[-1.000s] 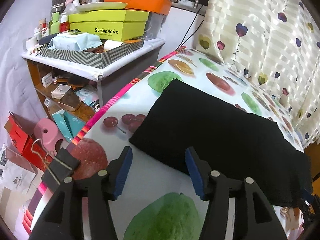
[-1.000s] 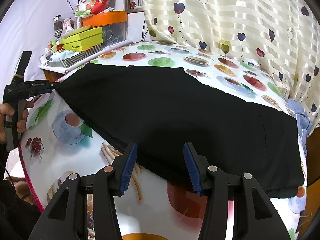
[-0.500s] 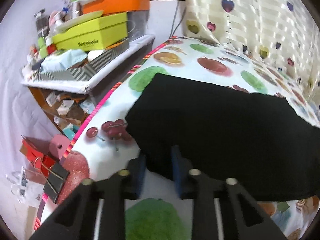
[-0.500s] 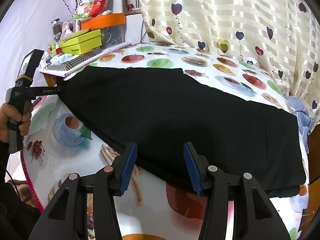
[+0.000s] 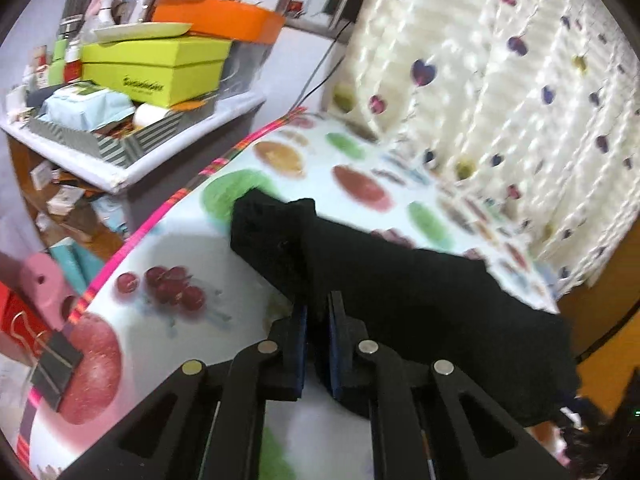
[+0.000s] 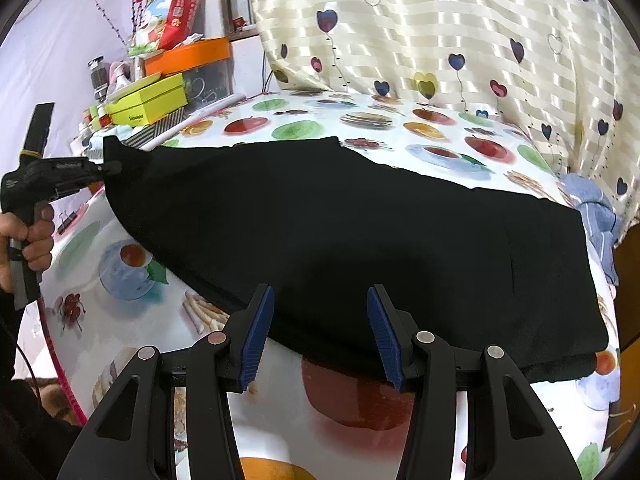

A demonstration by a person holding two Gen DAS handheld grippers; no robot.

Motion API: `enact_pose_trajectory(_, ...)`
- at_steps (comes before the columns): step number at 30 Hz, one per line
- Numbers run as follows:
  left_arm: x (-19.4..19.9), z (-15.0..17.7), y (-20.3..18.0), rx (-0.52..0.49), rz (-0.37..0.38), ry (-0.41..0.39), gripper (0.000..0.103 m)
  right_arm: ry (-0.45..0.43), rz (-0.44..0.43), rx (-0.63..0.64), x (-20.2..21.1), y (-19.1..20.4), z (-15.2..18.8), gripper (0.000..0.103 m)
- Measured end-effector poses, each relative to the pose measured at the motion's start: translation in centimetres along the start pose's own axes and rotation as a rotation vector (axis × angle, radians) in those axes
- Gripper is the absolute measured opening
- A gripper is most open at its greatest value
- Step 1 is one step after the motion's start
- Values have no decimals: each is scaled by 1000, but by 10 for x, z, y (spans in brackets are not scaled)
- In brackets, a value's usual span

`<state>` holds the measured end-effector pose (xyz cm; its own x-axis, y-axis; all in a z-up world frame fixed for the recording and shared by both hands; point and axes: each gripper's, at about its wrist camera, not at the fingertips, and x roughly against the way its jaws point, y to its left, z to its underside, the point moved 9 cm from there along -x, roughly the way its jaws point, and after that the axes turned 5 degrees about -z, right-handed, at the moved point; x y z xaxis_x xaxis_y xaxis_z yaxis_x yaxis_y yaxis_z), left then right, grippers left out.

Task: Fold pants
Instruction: 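Lift the pants leg with the left gripper and fold it toward the right gripper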

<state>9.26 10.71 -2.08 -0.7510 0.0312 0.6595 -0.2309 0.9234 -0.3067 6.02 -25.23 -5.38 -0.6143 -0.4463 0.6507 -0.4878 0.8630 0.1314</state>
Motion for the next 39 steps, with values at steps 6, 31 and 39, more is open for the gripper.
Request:
enact_pose_trajectory(6,1,-7,-36,-28,95,-6,10,-3,-1,-27,0,-6,2,50)
enact_pose_trajectory(31,-16,88,-188,-320,386,228,10,-6,3,-119,7,-32,10,50)
enact_pose_trajectory(39,-6,88,-198,-339,431,208,10,-12,-6,-123,8,-31,9,50)
